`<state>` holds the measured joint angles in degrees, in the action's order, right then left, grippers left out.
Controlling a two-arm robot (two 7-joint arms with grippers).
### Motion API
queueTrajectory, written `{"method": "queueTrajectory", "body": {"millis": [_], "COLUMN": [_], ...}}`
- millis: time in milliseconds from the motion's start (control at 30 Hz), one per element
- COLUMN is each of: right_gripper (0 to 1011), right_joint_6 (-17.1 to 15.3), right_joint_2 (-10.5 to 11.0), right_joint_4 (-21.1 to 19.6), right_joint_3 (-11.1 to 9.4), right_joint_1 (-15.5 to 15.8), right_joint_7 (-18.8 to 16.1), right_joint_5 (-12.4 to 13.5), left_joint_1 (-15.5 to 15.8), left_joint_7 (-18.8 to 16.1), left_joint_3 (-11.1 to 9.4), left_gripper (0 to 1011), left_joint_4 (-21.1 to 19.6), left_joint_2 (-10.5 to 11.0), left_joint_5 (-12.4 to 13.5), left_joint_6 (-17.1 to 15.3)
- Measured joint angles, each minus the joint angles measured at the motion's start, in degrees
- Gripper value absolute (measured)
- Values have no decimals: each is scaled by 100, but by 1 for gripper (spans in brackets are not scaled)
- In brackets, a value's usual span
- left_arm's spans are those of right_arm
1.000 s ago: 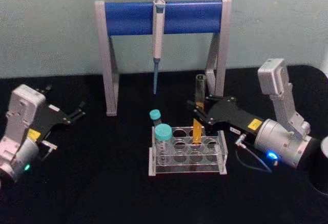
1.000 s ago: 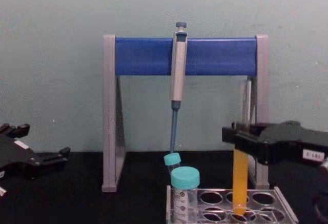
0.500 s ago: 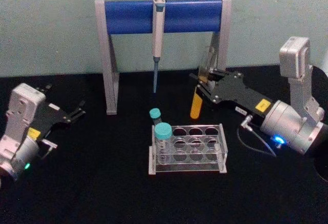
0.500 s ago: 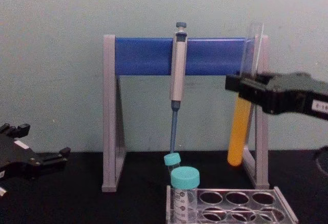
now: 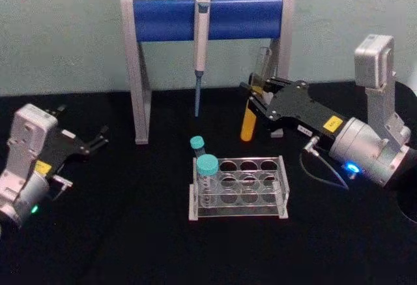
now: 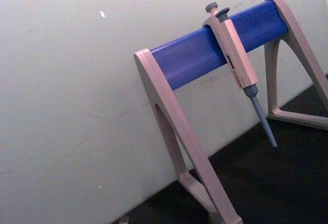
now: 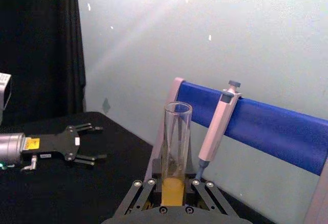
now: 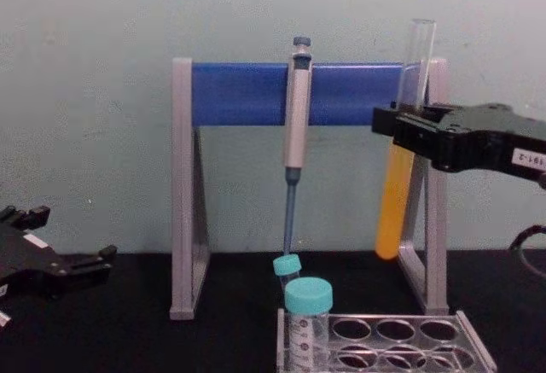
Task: Pick up the test tube from the test tube rack, shake it, then place it back into the test tube rack.
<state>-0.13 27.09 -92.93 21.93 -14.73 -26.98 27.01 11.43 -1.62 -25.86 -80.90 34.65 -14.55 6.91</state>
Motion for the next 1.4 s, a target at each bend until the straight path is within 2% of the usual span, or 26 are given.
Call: {"method": "queueTrajectory", "body": {"millis": [267,467,667,767,900,1100,1233,1400], "right_gripper": [232,232,232,232,232,232,232,232], "right_joint_6": [-46,-253,-456,-481,-497,-363,-214,-77], "right_joint_2": [104,354,589,603,553,287,68,-46], "right_joint_4": [-93,-382,-703,-755,-745,-429,-92,172], "right_joint_3": [-137,-277,-303,-264,-133,67,153,173], "right_joint_1": [120,411,697,725,670,370,107,-72], "right_joint_7": [131,211,41,-53,-196,-245,-146,11], "right_joint_5": [-45,-57,65,161,305,401,369,182], "left_joint_1": [0,0,0,0,0,0,0,0], "left_joint_7": [0,0,0,0,0,0,0,0], "left_joint_3": [0,0,0,0,0,0,0,0], "left_gripper": [1001,1001,1001,1001,1001,1001,1001,1001], "left_joint_4": [0,0,0,0,0,0,0,0], "left_joint_2": [0,0,0,0,0,0,0,0], "left_joint_5": [0,0,0,0,0,0,0,0], "left_joint_6": [0,0,0,0,0,0,0,0]}}
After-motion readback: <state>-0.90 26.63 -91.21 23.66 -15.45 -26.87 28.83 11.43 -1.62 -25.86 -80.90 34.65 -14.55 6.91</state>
